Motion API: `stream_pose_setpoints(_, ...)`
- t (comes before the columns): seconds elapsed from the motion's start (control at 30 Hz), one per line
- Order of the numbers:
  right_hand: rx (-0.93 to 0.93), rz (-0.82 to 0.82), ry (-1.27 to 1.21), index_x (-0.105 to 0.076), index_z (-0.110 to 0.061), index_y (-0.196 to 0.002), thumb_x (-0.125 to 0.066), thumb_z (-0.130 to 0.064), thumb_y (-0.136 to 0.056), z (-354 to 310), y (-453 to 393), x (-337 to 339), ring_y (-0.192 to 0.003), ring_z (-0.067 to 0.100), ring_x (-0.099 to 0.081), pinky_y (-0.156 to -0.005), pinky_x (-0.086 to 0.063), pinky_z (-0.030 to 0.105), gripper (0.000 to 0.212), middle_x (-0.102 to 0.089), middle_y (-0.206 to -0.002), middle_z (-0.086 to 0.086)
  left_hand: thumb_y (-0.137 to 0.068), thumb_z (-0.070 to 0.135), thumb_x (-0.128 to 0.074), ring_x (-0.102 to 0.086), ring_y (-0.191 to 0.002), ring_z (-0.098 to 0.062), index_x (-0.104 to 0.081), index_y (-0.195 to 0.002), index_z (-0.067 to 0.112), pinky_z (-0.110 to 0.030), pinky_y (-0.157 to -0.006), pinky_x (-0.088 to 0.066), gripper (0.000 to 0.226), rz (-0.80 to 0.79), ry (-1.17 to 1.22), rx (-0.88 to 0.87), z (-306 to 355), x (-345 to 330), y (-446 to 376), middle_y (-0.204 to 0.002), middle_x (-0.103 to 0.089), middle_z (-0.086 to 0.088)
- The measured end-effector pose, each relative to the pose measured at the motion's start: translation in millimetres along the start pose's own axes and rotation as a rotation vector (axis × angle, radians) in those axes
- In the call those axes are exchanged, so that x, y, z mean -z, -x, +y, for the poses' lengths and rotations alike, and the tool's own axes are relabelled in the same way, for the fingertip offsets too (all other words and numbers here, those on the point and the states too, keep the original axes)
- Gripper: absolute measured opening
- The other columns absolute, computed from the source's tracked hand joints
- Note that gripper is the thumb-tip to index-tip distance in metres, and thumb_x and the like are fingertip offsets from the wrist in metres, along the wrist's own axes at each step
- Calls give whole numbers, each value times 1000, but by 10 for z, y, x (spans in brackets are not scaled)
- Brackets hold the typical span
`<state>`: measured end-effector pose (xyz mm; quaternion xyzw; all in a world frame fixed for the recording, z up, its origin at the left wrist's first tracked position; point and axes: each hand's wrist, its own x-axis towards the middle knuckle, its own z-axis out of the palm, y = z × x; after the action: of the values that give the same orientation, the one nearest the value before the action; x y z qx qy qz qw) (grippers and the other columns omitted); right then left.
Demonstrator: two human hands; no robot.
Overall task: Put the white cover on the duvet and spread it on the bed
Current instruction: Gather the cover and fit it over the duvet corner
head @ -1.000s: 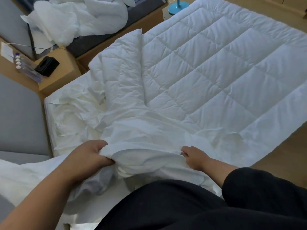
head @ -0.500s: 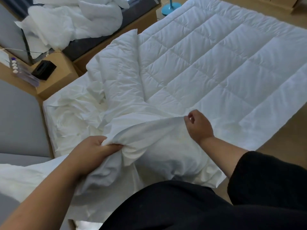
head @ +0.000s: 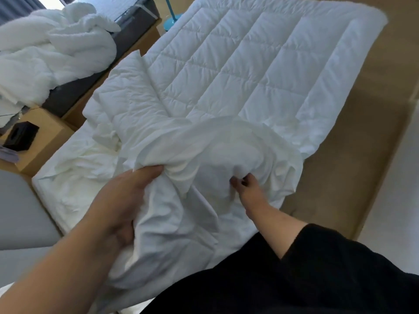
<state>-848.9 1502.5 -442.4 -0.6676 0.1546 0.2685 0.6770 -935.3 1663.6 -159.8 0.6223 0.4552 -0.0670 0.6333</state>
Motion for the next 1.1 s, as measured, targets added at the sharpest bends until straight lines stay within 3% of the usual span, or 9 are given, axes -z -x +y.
stream_pose_setpoints(0.1,83,139,10,-61,-23,-78,-62,-32,-96,-256,20,-152,-77,13,-59,-75,-44,27,20,-63,-78,-7,-86,33,-71,-76,-82,-29,-69,-106,13,-45,-85,-55,28,24,0,-20,-1,86,159,-95,-78,-11)
stream_pose_setpoints(0.3,372,121,530,-46,-19,-87,-45,-23,-104,-105,124,22,-80,17,-53,-72,-34,27,18,-53,-83,-7,-87,29,-70,-76,-86,-31,-72,-110,12,-47,-84,-55,29,78,29,-121,108,317,305,-99,-77,-12)
stream_pose_setpoints(0.4,190,-67,1218,-45,-23,-100,-36,-21,-102,577,253,617,-97,23,-63,-77,-41,32,9,-62,-105,-1,-75,10,-72,-74,-88,-38,-70,-115,9,-51,-76,-58,40,54,-42,-197,258,409,243,-105,-75,-18)
stream_pose_setpoints(0.47,-25,-197,1418,-50,-24,-120,-38,-29,-101,1078,401,900,-113,20,-60,-94,-44,34,23,-61,-125,0,-64,-3,-75,-74,-83,-41,-68,-115,7,-54,-71,-60,52,17,-190,-213,251,360,240,-100,-74,-21)
stream_pose_setpoints(0.57,-274,-279,1335,-49,-24,-134,-43,-37,-100,1311,437,889,-123,22,-54,-108,-40,40,37,-54,-137,1,-65,8,-83,-74,-82,-41,-73,-93,8,-64,-81,-57,30,-53,-462,-202,110,229,231,-90,-75,-20)
stream_pose_setpoints(0.63,-245,-181,1141,-52,-22,-128,-44,-45,-98,1137,378,852,-115,23,-57,-104,-45,41,39,-56,-133,3,-55,32,-88,-73,-86,-40,-74,-91,12,-65,-86,-55,43,-93,-598,-218,66,210,201,-92,-76,-17)
stream_pose_setpoints(0.8,463,183,782,-41,-15,-145,-68,-36,-90,100,406,568,-139,27,-38,-116,-33,42,65,-41,-150,7,-64,62,-79,-71,-78,-25,-69,-87,14,-52,-82,-56,54,-137,-1043,-349,-41,351,180,-82,-74,-3)
stream_pose_setpoints(0.93,743,-198,1067,-28,-36,-155,-74,-47,-82,-509,620,271,-148,18,-23,-118,-18,41,87,-25,-163,-3,-73,63,-75,-63,-66,-10,-62,-78,14,-37,-73,-51,51,-142,-1211,-398,-257,453,147,-72,-67,2)
stream_pose_setpoints(1.1,511,-595,1493,-53,-44,-121,-63,-48,-86,-333,826,194,-107,21,-59,-88,-46,42,37,-62,-115,-9,-80,76,-56,-56,-77,-9,-50,-83,23,-27,-68,-42,53,-302,-1583,-294,-532,444,134,-82,-60,5)
